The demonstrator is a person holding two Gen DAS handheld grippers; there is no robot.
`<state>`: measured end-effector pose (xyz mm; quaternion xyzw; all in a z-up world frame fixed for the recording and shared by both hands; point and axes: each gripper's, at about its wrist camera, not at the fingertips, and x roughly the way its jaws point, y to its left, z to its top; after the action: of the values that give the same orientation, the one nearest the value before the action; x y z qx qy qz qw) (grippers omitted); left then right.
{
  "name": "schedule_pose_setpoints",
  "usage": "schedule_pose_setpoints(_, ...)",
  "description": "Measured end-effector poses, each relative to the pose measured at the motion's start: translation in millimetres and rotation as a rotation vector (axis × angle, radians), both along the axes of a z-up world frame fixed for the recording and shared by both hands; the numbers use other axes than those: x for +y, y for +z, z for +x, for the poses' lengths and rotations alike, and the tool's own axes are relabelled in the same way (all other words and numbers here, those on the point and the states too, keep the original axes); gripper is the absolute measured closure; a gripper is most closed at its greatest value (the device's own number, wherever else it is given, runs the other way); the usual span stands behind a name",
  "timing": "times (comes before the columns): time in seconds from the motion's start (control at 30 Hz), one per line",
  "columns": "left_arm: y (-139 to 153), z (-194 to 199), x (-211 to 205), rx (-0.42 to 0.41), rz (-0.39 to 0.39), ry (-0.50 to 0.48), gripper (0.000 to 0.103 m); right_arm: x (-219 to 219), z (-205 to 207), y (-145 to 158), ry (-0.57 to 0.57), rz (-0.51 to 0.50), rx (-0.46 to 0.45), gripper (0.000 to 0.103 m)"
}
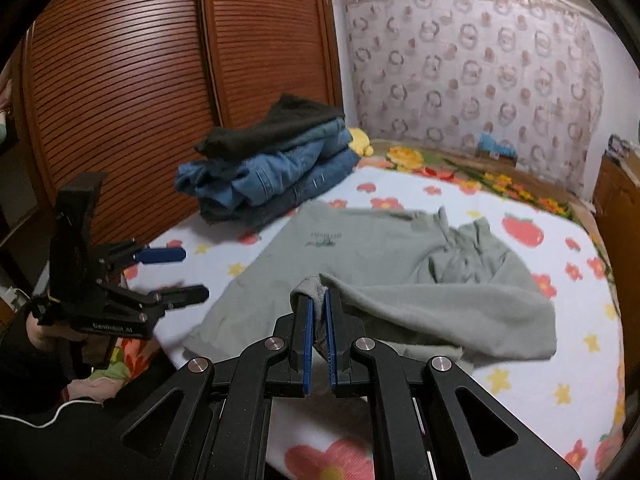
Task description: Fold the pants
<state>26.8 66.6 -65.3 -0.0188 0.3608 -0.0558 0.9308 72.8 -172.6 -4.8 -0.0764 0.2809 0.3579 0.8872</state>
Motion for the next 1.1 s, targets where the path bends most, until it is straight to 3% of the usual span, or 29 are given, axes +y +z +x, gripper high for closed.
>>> schedule_pose_setpoints(0.1, 2, 4, -7, -0.006, 0.001, -0.015, 0.022, -10, 2, -8, -0.023, -0.030, 0.010, 0.082)
schedule_pose_setpoints(0.47, 17, 21, -47, -0.036, -0.004, -0.100, 0.022, -53, 0, -23, -0.091, -0.048, 0.023, 0.073)
schedule_pose_setpoints(0.53, 20, 21, -51, -0.043, 0.002, -0.110, 0.022, -49, -3, -21, -0.095, -0.051, 0.013, 0.067)
schedule_pose_setpoints(0.8, 31, 21, -66, -0.062, 0.008, -0.146, 0.022, -58, -24, -3, -0.128, -0.003, -0.003, 0.064)
schedule_pose_setpoints(1.0, 27, 25, -77, -0.046, -0.012, -0.190, 0.022, -68, -18, -6, -0.182, -0.018, -0.005, 0.064)
schedule_pose_setpoints(1.1, 22, 29, -85, -0.026, -0.028, -0.220, 0.027, -73, -6, -12, -0.219, -0.032, 0.001, 0.064)
